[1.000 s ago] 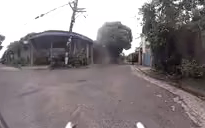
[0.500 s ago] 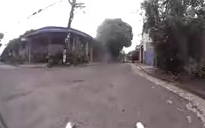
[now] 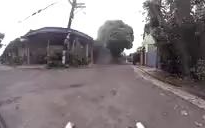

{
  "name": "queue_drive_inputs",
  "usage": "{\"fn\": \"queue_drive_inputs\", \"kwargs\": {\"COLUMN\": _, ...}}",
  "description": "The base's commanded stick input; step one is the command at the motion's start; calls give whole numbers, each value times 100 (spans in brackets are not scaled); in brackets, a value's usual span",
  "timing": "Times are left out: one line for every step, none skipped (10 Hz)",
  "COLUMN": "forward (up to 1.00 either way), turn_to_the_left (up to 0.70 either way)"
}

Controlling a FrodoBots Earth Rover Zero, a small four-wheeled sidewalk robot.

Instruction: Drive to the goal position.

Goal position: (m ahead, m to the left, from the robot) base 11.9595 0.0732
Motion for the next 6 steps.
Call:
{"fn": "queue_drive_inputs", "kwargs": {"forward": 70, "turn_to_the_left": -11}}
{"fn": "queue_drive_inputs", "kwargs": {"forward": 70, "turn_to_the_left": -12}}
{"fn": "queue_drive_inputs", "kwargs": {"forward": 70, "turn_to_the_left": -12}}
{"fn": "queue_drive_inputs", "kwargs": {"forward": 70, "turn_to_the_left": -12}}
{"fn": "queue_drive_inputs", "kwargs": {"forward": 70, "turn_to_the_left": -12}}
{"fn": "queue_drive_inputs", "kwargs": {"forward": 70, "turn_to_the_left": -11}}
